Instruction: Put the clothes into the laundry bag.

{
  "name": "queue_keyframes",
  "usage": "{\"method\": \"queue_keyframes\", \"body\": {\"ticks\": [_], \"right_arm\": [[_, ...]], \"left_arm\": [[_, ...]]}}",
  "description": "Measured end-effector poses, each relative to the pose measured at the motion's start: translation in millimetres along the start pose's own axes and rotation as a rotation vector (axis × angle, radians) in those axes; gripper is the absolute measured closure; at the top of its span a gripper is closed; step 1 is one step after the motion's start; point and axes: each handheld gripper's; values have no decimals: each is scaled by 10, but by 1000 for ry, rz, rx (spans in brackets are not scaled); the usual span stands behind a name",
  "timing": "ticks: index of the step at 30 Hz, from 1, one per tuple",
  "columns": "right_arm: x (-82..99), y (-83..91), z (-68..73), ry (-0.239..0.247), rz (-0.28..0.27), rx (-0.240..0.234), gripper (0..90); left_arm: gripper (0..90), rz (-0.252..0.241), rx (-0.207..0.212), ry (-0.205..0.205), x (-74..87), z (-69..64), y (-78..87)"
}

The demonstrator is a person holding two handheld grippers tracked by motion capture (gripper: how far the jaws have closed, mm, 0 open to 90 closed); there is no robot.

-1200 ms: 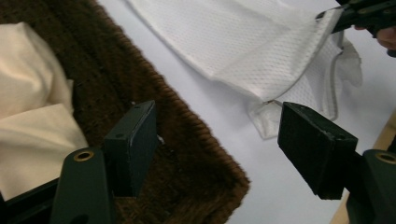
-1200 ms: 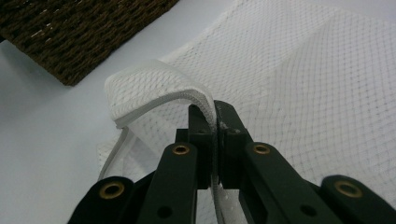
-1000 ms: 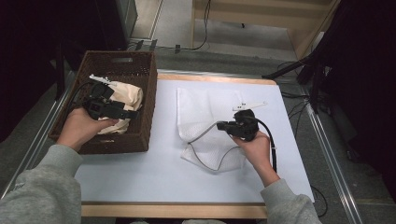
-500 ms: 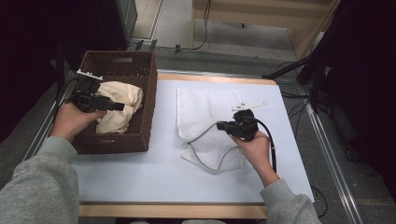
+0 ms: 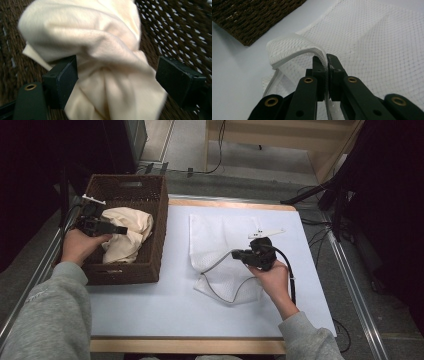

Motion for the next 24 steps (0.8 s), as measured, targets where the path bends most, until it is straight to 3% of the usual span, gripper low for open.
{"method": "queue_keyframes", "body": {"ticks": [3,7,12,15,18,20,24], "right_arm": [[1,1,-3,1,0,-1,866],[7,-7,-2,2,4,-3,866],[31,-14,1,-6,2,0,865],[56,-14,-7,-7,9,4,866],[81,-8,-7,-12,12,12,865],[96,-2,-9,-11,13,13,866],[122,10,-6,-16,13,17,865]], "left_arm": [[173,59,-32,25,-22,114,-145],[177,60,-15,74,-43,192,-265],[178,70,-6,43,-95,148,-418],[183,86,-34,31,-116,109,-495],[179,50,-42,49,-88,129,-550],[171,33,-52,37,-72,142,-567],[159,-22,-117,9,-10,97,-614]]}}
Point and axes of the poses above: each handheld gripper's, and its own axes: y roughly backward along the jaws, x roughly out of its underside, z roughly to its left
